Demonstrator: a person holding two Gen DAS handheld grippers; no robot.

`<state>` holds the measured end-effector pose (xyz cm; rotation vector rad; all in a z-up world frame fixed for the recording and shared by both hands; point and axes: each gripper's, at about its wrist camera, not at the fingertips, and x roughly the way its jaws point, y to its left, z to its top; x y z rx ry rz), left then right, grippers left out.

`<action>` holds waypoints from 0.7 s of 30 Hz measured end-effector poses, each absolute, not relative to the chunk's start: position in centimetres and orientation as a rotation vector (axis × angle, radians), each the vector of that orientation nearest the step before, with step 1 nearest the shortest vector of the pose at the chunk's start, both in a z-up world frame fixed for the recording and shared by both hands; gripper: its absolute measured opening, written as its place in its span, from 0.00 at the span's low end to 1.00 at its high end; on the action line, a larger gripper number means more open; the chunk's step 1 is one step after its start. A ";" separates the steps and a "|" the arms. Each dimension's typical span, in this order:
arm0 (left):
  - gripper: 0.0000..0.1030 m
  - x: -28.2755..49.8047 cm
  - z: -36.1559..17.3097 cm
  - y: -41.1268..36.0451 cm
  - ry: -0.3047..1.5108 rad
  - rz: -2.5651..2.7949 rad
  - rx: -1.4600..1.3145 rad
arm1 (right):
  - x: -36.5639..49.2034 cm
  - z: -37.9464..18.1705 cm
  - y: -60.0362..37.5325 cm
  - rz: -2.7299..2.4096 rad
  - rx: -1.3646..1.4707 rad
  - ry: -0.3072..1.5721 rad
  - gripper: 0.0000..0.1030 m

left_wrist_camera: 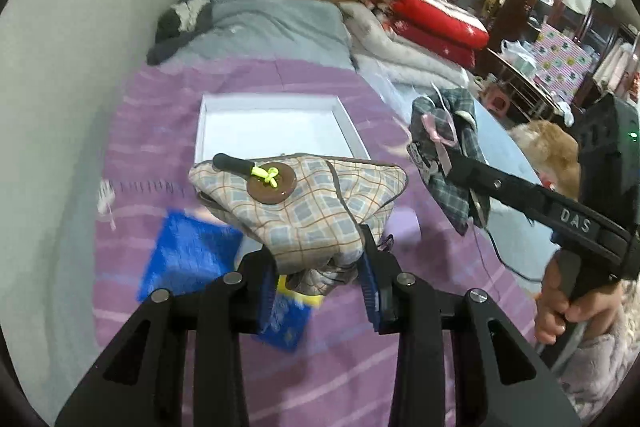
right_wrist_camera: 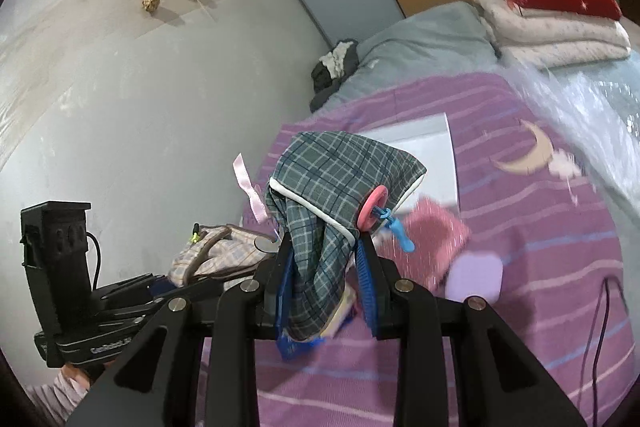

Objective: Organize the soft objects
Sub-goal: 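Lift both bags and carry them over the white box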

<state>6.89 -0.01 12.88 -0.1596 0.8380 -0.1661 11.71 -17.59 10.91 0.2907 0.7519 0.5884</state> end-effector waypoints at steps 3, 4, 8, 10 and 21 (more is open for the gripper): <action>0.37 9.9 14.4 0.0 0.810 -0.118 -0.152 | 14.0 12.8 -16.5 0.560 0.254 0.745 0.27; 0.37 10.6 14.6 0.1 0.802 -0.108 -0.155 | 14.8 13.4 -16.1 0.555 0.247 0.738 0.27; 0.37 14.0 15.3 0.3 0.794 -0.058 -0.190 | 17.7 15.2 -14.9 0.547 0.259 0.704 0.27; 0.37 15.5 15.4 0.5 0.793 -0.046 -0.219 | 19.2 15.8 -14.5 0.536 0.270 0.689 0.27; 0.37 23.2 9.9 2.9 0.827 -0.079 -0.382 | 28.4 11.7 -15.2 0.545 0.589 0.663 0.27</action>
